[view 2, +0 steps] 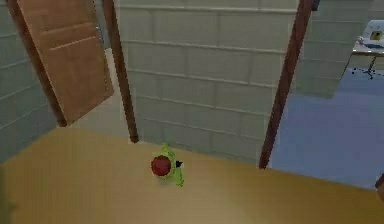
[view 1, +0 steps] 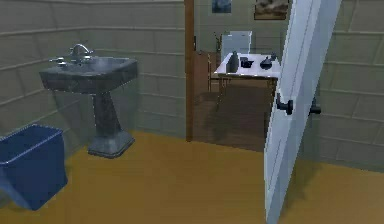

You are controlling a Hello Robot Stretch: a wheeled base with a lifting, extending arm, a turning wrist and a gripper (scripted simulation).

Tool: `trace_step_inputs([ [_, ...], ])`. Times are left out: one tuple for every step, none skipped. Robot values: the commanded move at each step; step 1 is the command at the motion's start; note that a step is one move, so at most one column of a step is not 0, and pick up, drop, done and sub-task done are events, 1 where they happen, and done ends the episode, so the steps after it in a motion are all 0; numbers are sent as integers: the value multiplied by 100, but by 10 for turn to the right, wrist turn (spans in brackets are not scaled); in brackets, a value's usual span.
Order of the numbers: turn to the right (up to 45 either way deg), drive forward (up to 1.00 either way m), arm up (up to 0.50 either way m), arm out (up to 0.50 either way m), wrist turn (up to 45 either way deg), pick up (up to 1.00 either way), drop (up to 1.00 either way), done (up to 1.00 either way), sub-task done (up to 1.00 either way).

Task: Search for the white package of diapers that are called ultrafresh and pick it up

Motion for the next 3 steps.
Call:
trace_step_inputs([
  [240, 0, 0, 0, 0, 0, 0, 0, 0],
  [0, 15, 0, 0, 0, 0, 0, 0, 0],
  [-450, 0, 0, 0, 0, 0, 0, 0, 0],
])
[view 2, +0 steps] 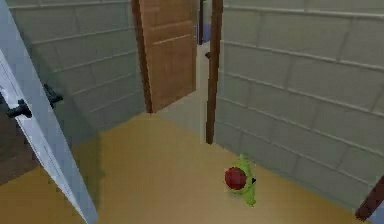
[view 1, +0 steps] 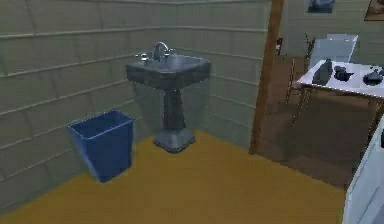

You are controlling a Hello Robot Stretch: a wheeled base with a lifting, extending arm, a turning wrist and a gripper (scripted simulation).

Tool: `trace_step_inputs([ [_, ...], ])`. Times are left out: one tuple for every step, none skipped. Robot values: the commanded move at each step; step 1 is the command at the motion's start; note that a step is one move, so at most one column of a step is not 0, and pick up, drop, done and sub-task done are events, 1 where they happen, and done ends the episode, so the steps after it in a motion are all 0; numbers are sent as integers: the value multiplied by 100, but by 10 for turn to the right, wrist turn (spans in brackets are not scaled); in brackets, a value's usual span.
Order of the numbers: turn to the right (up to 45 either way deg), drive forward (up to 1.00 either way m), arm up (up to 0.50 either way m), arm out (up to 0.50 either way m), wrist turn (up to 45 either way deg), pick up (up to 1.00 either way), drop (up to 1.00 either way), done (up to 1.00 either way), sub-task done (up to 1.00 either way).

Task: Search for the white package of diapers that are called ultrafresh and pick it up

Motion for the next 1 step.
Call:
trace_step_inputs([
  [-450, 0, 0, 0, 0, 0, 0, 0, 0],
])
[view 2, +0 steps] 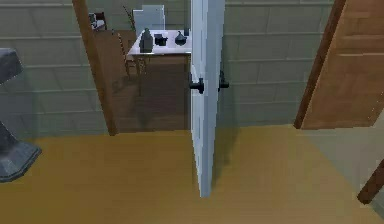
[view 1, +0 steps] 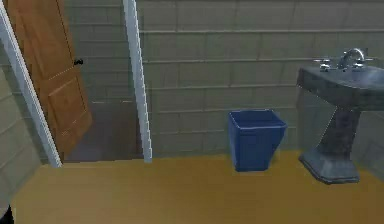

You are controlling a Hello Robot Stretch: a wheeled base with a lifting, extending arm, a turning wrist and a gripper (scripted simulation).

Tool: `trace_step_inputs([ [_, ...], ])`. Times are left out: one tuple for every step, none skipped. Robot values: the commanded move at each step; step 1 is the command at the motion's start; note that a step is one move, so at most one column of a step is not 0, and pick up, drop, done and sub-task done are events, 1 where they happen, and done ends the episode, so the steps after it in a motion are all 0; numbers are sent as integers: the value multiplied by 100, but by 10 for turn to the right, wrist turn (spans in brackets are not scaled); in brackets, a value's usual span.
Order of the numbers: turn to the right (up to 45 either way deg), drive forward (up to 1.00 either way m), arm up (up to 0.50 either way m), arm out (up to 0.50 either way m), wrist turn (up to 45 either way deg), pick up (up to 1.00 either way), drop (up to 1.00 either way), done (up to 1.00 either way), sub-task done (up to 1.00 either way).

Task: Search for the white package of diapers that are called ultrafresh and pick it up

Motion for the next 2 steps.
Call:
trace_step_inputs([
  [0, 65, 0, 0, 0, 0, 0, 0, 0],
  [-450, 0, 0, 0, 0, 0, 0, 0, 0],
])
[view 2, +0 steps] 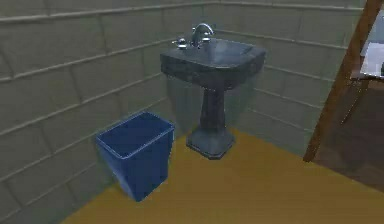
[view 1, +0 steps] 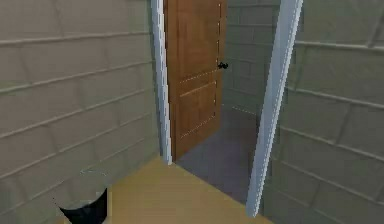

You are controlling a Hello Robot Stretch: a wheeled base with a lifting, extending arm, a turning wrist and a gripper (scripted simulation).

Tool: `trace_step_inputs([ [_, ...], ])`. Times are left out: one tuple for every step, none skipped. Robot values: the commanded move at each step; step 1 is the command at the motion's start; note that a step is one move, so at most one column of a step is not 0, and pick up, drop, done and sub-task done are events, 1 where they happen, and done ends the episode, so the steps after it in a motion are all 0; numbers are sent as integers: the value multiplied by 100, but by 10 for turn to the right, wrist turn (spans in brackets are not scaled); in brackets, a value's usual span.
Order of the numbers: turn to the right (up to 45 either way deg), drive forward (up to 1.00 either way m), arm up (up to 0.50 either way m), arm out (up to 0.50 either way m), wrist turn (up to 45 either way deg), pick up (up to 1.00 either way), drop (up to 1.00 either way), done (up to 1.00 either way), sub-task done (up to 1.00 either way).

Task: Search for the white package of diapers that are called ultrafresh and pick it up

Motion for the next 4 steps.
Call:
trace_step_inputs([
  [0, 90, 0, 0, 0, 0, 0, 0, 0],
  [210, 0, 0, 0, 0, 0, 0, 0, 0],
  [0, 60, 0, 0, 0, 0, 0, 0, 0],
  [450, 0, 0, 0, 0, 0, 0, 0, 0],
])
